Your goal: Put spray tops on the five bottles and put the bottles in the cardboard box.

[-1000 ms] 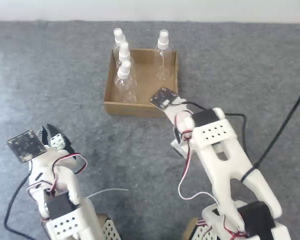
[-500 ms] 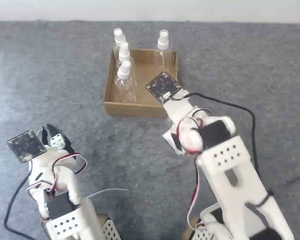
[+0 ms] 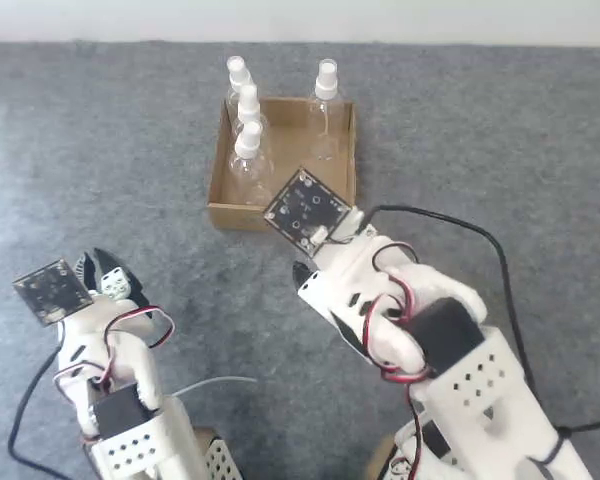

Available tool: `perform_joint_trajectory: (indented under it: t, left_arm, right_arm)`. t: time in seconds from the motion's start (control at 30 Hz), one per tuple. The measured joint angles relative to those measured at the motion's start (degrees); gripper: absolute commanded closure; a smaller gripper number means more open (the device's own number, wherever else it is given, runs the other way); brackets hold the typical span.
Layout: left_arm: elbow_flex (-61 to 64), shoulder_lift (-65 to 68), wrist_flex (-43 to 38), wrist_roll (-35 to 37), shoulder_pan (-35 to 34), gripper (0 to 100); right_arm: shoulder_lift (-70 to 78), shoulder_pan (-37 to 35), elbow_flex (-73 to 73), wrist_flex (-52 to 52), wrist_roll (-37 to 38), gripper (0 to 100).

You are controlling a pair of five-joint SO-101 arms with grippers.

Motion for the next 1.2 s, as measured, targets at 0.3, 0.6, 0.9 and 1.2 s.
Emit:
perform_joint_trajectory:
  t: [0.3,0.6,0.9,1.2]
  left_arm:
    - [0.0,0.0,0.0,0.0,0.0,96]
    - [0.0,0.0,0.0,-2.9,0.0,96]
    - [0.0,0.0,0.1,-3.2,0.0,96]
    - [-1.8,0.0,8.2,-8.9,1.1,96]
  right_arm:
    - [-7.4,0.0,11.2,-9.1,-4.1,89.4]
    - [-18.5,0.0,19.9,-11.8,-5.5,89.4]
    - [-31.4,3.4,28.8,-12.8,-5.6,89.4]
    - [-35.6,3.7,34.6,-16.7,-5.6,89.4]
